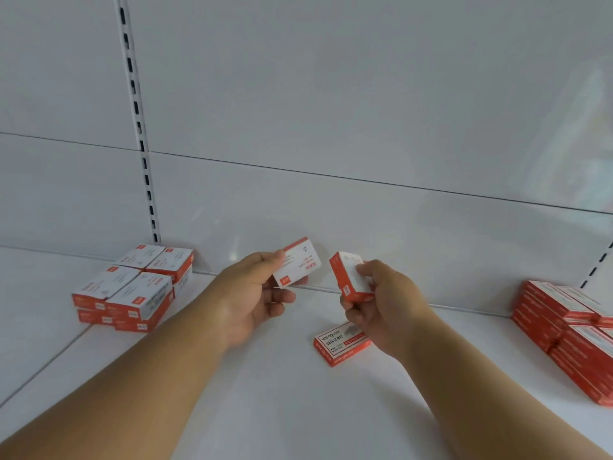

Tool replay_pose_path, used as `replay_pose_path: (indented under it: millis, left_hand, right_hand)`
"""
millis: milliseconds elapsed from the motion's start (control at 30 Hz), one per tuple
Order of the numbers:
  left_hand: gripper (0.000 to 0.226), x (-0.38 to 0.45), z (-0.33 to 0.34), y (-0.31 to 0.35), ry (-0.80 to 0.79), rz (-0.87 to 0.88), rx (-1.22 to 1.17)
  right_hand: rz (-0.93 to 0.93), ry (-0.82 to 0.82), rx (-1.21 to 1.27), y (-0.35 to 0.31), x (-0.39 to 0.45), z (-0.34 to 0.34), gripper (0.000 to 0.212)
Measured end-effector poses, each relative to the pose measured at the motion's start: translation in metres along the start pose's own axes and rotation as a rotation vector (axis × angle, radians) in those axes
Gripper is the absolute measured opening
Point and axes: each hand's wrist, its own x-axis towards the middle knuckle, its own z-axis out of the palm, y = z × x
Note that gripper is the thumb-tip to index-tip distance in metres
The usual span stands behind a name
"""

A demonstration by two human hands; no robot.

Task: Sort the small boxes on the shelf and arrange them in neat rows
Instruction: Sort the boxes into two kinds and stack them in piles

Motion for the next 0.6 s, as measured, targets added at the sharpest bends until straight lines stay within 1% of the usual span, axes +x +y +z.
replay_pose_path:
  millis: [67,100,167,200,267,333,400,433,500,600]
  left_hand:
    - [0.017,-0.004,0.006,0.0,0.044,0.021,-0.016]
    - [0.017,-0.007,0.008,0.0,0.098,0.047,0.009]
    - [0.019,-0.012,0.008,0.003,0.231,0.104,0.096]
    - [0.019,-0.016,0.007,0.007,0.273,0.128,0.103]
    - [0.016,-0.023,0.002,0.018,0.275,0.149,0.056]
    - [0.01,-0.03,-0.01,0.036,0.227,0.156,-0.001]
    - [0.009,-0.035,-0.034,0.056,0.179,0.18,0.016]
    - [0.009,-0.037,-0.05,0.065,0.173,0.198,0.064]
    - [0.01,-0.035,-0.09,0.082,0.218,0.242,0.218]
    - [0.017,-0.029,-0.15,0.102,0.326,0.269,0.481]
  right_hand:
    - [-0.08,-0.021,-0.068,0.002,-0.005,0.002,0.025]
    - [-0.117,-0.033,-0.067,0.002,-0.009,0.003,0.028]
    - [-0.159,-0.048,-0.038,0.0,-0.016,0.01,0.028]
    - [-0.176,-0.057,-0.037,-0.001,-0.019,0.015,0.028]
    - [-0.213,-0.077,-0.052,-0.005,-0.025,0.03,0.028]
    - [-0.241,-0.091,-0.043,-0.009,-0.029,0.053,0.029]
    - [-0.245,-0.128,-0.033,-0.008,-0.031,0.083,0.033]
    - [-0.246,-0.146,-0.05,-0.006,-0.031,0.099,0.034]
    - [-0.257,-0.143,-0.103,0.0,-0.028,0.136,0.035]
    - [-0.255,-0.042,-0.205,0.013,-0.017,0.19,0.034]
